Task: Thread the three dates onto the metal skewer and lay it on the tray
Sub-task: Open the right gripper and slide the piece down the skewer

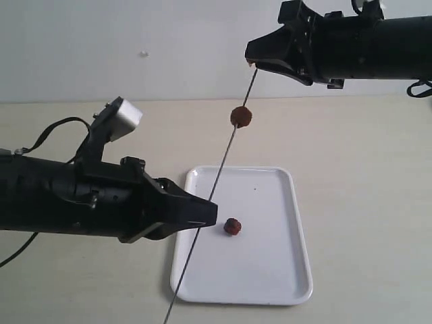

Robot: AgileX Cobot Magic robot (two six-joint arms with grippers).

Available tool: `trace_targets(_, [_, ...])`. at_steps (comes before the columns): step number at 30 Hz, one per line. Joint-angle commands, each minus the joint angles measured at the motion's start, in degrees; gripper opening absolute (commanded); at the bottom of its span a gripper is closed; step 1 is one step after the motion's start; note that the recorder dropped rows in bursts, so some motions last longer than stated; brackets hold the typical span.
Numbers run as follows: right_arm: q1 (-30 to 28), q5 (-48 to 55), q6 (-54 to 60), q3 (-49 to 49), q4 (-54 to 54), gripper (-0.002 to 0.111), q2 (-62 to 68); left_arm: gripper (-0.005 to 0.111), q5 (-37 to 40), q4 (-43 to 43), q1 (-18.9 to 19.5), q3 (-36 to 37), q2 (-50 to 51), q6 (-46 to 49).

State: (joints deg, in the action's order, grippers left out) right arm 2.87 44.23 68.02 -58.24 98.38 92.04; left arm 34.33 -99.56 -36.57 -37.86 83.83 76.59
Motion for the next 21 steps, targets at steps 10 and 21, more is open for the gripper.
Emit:
trace_targets(10, [-0.38, 1.60, 2.39, 0.48, 1.56, 0.027, -0.56, 0.000, -3.04, -0.39, 0.12, -1.25, -0.09, -0.32])
trace_targets(21, [-0.38, 2.46, 2.88, 0.78, 1.41, 0.027, -0.56, 0.000, -2.93, -0.39, 0.12, -1.58, -0.09, -0.18])
